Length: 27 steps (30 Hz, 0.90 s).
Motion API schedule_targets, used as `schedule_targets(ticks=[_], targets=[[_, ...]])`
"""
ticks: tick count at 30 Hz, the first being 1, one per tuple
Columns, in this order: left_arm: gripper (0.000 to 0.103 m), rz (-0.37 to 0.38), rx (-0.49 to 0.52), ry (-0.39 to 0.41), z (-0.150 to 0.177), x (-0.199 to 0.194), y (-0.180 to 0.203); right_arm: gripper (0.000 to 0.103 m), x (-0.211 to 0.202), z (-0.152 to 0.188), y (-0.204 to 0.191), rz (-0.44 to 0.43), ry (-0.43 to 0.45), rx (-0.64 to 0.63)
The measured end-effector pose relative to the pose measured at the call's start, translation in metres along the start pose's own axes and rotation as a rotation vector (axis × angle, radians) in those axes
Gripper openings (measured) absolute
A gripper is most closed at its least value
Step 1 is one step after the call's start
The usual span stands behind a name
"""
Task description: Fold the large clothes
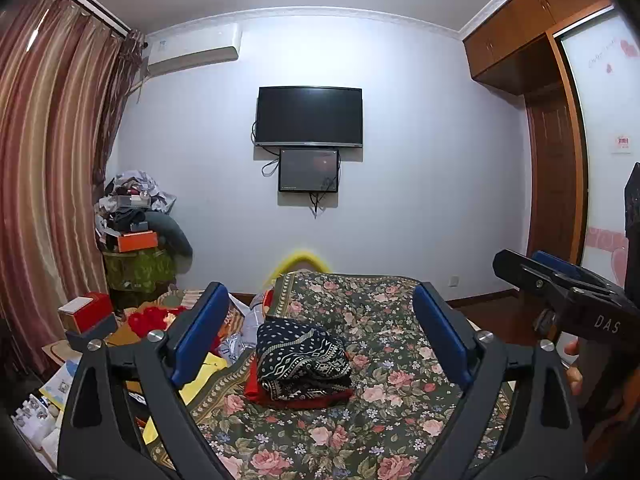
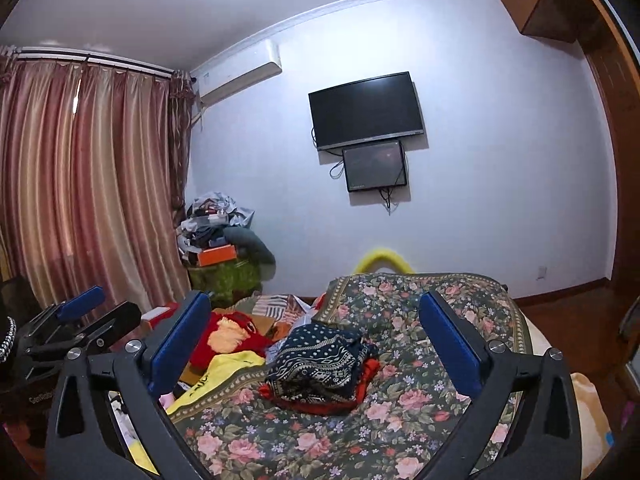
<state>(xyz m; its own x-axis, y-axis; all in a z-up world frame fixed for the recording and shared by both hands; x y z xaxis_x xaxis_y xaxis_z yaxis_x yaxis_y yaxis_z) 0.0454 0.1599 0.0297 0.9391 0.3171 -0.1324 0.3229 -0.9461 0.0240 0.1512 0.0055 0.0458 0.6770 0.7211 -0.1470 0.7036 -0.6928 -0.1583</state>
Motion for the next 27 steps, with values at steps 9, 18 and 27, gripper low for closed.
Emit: schedule_targets(ticks=[9,18,27], targets=[[0.098,-0.009,-0.033,-0.020,0.004,0.006,-0.004,0.103,-0.008,0.006,0.004,0.000,-0.014,0.017],[0.099,-0.015,-0.042,-0.035,0.009,0.010,-0.007,0.103,-0.008,0.009,0.003,0.008,-0.030,0.013],[0.099,-0.011,-0.060,-0.055,0.012,0.015,-0.010,0.103,-0.004,0.008,0.004,0.011,-0.045,0.015]])
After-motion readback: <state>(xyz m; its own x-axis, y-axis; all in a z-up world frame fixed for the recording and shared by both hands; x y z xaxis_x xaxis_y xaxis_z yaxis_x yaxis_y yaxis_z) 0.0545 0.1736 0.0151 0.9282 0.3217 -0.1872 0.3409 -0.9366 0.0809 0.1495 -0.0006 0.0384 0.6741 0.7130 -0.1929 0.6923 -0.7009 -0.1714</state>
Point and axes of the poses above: each gripper's, at about its wrist camera, not at the fingertips, and x roughly the way its jaws point, y to its right, z to its underside, the point moved 1 cm from there along x, roughly the way its jaws point, and after that the axes turned 5 degrees about -z, right-handed, at the moved point
